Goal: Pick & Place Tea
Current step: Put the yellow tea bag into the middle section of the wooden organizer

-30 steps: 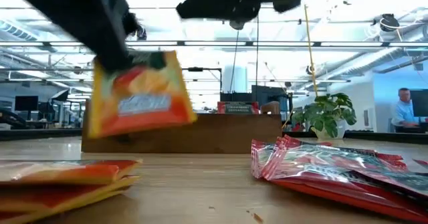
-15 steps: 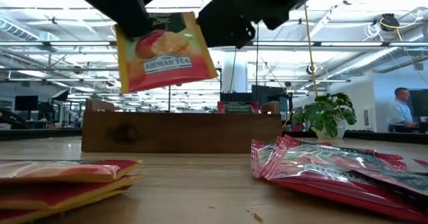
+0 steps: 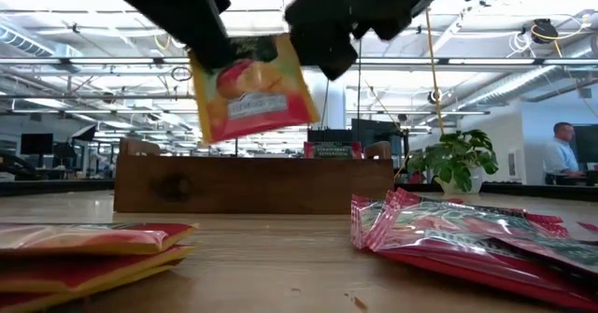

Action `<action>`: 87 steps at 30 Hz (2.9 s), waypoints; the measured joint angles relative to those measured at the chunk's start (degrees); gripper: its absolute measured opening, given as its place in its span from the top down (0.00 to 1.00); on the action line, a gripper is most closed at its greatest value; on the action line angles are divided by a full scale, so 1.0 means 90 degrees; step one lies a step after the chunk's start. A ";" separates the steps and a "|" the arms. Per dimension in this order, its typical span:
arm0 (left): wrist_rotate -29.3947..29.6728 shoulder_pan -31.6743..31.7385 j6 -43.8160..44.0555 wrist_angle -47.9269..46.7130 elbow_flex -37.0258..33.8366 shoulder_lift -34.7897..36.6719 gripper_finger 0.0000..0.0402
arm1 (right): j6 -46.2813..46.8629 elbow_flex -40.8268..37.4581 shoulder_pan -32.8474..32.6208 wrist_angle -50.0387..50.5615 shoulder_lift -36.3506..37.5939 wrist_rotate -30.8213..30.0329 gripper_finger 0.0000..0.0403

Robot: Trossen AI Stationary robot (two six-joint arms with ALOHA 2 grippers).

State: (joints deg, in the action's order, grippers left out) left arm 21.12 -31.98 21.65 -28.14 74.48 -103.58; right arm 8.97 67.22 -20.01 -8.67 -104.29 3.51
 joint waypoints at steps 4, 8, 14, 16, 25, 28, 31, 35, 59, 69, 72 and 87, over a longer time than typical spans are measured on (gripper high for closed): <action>-0.0007 0.0056 -0.0040 0.0087 -0.0002 -0.0094 0.99 | -0.0003 0.0000 0.0017 0.0006 -0.0003 0.0106 0.68; -0.0013 0.0068 -0.0061 0.0131 0.0005 -0.0076 0.99 | -0.0081 0.0000 0.0032 -0.0017 -0.0002 0.0108 0.84; -0.0010 0.0076 -0.0062 0.0110 0.0005 -0.0076 0.99 | -0.0143 0.0000 0.0094 0.0039 -0.0002 0.0138 0.99; -0.0010 0.0075 -0.0061 0.0112 0.0005 -0.0076 0.99 | -0.0176 0.0000 0.0095 0.0037 -0.0002 0.0135 0.98; -0.0015 -0.0062 0.0109 0.0110 0.0005 -0.0076 0.92 | -0.0455 0.0000 0.0095 0.0053 -0.0001 0.0092 1.00; -0.0007 -0.0190 0.0095 -0.0034 0.0002 -0.0001 0.81 | -0.0538 0.0000 0.0095 0.0069 0.0000 0.0090 1.00; -0.0006 -0.0255 0.0151 -0.0225 0.0002 0.0165 0.68 | -0.0613 0.0000 0.0098 0.0100 0.0000 0.0062 1.00; 0.0041 -0.0330 0.0729 -0.0871 0.0002 0.0443 0.53 | -0.1002 0.0000 0.0101 0.0084 0.0000 -0.0814 1.00; 0.1269 -0.1302 0.2697 -0.2563 0.0000 0.0572 0.42 | -0.1192 0.0000 0.0843 0.0343 0.0053 -0.2056 1.00; 0.1367 -0.1304 0.2727 -0.2519 0.0000 0.0572 0.42 | -0.1022 0.0000 0.0756 0.0807 0.0391 -0.2069 1.00; 0.1379 -0.1298 0.2725 -0.2514 0.0000 0.0572 0.42 | -0.0913 -0.0045 0.0753 0.0879 0.0382 -0.2050 1.00; 0.1565 -0.1280 0.2565 -0.2484 0.0000 0.0572 0.42 | -0.0675 -0.1304 0.1177 -0.1071 0.0382 -0.1400 1.00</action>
State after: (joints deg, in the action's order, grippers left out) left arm 35.21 -43.50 44.73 -50.50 74.48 -98.43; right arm 2.90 55.49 -9.41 -18.31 -100.86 -9.09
